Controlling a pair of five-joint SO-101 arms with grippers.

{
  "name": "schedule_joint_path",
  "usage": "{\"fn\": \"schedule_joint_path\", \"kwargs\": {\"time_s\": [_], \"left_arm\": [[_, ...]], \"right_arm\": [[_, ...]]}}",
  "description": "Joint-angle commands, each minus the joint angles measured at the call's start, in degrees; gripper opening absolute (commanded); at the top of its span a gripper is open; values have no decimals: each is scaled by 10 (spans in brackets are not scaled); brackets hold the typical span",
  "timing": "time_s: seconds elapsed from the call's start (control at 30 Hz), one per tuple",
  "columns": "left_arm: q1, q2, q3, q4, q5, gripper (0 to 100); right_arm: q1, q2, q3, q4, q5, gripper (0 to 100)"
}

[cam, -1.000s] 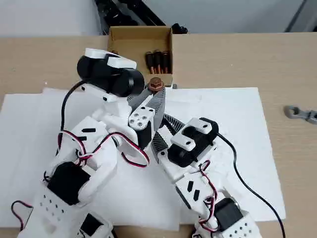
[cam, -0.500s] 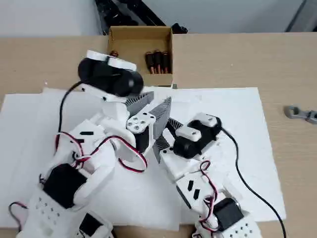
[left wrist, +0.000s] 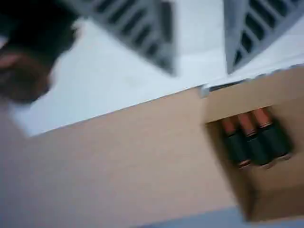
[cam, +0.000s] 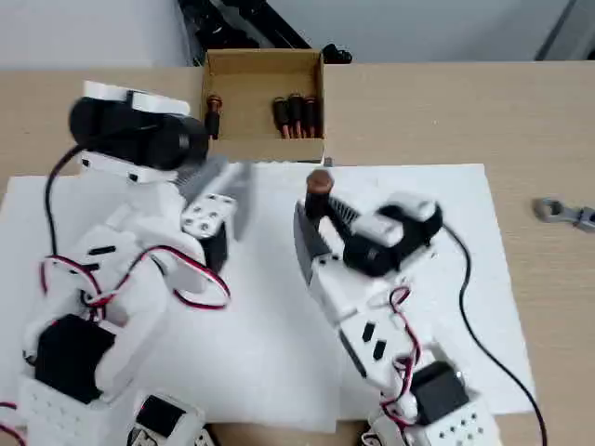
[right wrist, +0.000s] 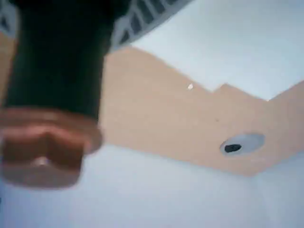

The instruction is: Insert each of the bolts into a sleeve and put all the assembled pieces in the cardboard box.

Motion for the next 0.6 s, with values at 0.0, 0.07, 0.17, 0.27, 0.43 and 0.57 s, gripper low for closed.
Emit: {"fn": "schedule_joint_path", "kwargs": {"time_s": [0.0,0.07,0.17,0.27,0.43,0.57], "left_arm": [[-44,-3,-22,42,-42,6],[-68,-3,-22,70,-45,5],[-114,-3,-22,102,-47,5],[-164,-3,-22,127,-47,5],[-225,-3,-22,156,-47,5],[-259,-3,-22,171,-47,5]], "right_arm": [[8,98,-129,-26,-9,4],[9,161,-181,-34,-9,4],[10,262,-251,-41,-8,4],[15,367,-319,-60,-9,4],[42,539,-428,-107,-9,4],[58,667,-529,-114,-10,4]]}}
